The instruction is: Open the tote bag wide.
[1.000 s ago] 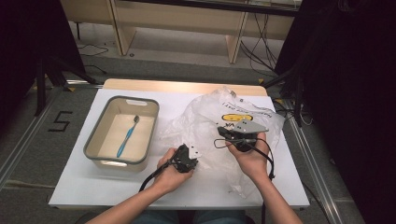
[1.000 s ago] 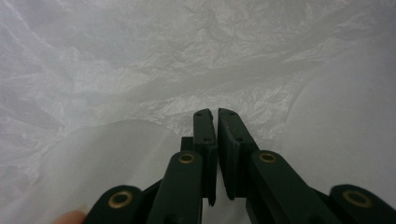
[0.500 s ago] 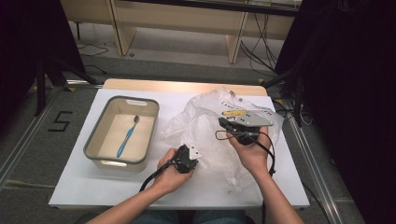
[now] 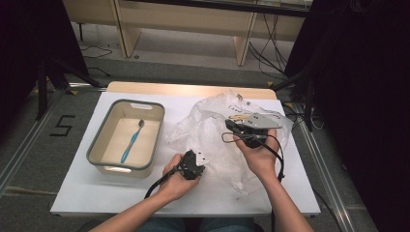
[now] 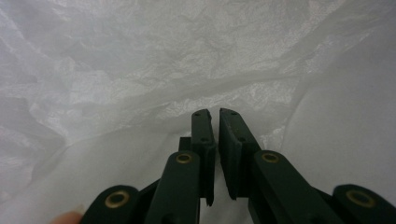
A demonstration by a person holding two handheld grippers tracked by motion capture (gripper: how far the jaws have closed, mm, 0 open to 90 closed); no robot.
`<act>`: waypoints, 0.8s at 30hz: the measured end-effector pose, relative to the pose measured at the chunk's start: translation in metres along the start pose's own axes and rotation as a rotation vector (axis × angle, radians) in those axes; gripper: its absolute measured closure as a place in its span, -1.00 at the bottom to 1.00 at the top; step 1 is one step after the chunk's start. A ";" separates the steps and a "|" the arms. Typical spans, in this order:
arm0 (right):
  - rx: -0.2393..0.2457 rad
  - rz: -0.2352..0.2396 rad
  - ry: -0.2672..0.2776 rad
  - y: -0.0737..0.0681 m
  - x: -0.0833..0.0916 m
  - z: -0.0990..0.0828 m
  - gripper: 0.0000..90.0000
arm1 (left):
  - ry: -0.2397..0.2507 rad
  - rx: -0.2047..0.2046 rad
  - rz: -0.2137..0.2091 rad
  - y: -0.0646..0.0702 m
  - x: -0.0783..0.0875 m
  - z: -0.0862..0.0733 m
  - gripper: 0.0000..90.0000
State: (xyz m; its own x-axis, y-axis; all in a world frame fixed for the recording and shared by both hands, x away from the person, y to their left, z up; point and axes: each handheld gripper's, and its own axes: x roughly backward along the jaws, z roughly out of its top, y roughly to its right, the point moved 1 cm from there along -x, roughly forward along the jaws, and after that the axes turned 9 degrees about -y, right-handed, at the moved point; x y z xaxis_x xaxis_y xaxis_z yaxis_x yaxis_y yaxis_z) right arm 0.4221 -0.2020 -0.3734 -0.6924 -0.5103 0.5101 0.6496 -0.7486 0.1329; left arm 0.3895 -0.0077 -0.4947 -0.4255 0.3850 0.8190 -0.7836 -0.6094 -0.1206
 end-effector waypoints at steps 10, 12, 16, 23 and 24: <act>-0.005 0.002 -0.003 0.000 -0.001 -0.001 1.00 | 0.036 -0.023 -0.010 0.006 0.009 -0.001 0.65; -0.008 0.003 -0.002 0.000 -0.002 -0.001 1.00 | 0.048 -0.029 -0.004 0.006 0.014 -0.002 0.57; -0.010 0.003 -0.004 0.000 -0.001 -0.002 1.00 | 0.067 -0.029 0.004 0.004 0.022 -0.005 0.44; -0.008 0.000 -0.001 0.001 -0.001 -0.002 1.00 | 0.099 -0.018 0.011 0.006 0.035 -0.008 0.24; -0.011 -0.001 -0.002 0.001 -0.001 -0.002 1.00 | 0.103 -0.020 0.012 0.006 0.037 -0.008 0.21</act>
State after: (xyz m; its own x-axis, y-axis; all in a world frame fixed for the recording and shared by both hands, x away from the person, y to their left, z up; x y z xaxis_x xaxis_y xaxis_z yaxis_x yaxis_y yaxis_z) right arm 0.4225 -0.2032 -0.3752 -0.6925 -0.5085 0.5117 0.6453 -0.7537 0.1244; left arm 0.3655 0.0087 -0.4698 -0.4786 0.4470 0.7557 -0.7865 -0.6010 -0.1425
